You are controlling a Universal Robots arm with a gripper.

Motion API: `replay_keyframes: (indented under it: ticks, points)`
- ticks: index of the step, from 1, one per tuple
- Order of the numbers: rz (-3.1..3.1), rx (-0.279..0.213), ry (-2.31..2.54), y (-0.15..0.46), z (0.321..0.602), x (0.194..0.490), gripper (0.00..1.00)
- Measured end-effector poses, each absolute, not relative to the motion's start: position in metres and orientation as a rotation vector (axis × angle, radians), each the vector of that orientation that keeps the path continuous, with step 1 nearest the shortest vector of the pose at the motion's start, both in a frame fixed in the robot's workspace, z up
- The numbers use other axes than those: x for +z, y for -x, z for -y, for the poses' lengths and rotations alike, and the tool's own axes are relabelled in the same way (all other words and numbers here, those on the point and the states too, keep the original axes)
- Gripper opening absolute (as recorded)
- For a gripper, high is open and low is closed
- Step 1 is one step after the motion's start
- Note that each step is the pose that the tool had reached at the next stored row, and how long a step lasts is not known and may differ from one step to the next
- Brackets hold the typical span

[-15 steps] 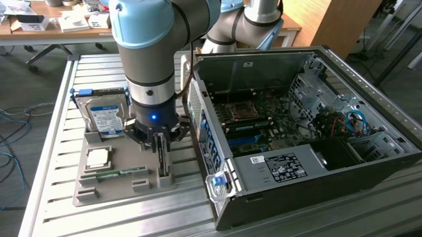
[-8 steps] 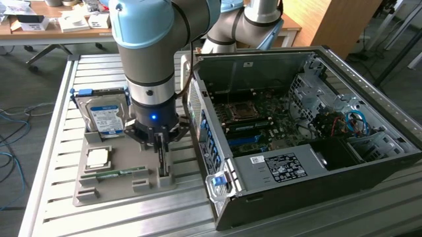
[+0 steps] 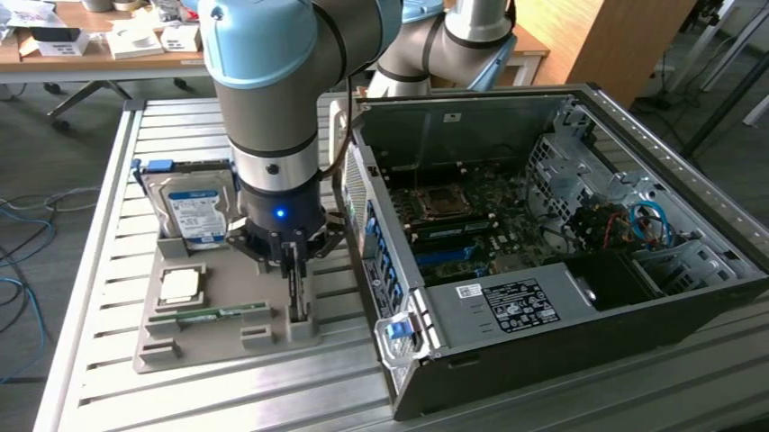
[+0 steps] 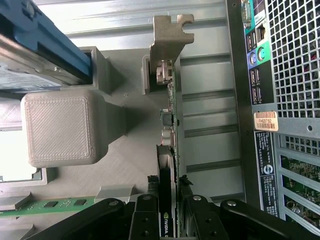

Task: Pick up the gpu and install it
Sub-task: 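Pick up the gpu and move the gpu toward the slot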

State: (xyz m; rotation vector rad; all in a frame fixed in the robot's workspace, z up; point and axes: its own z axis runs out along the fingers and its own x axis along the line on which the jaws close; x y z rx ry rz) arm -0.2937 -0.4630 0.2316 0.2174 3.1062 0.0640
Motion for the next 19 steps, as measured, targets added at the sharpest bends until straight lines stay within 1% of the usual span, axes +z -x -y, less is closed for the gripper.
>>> replay_keyframes:
  ticks: [19]
  points:
    - [-3.112, 0.065, -0.142, 0.2938, 0.463, 0.2311, 0.27]
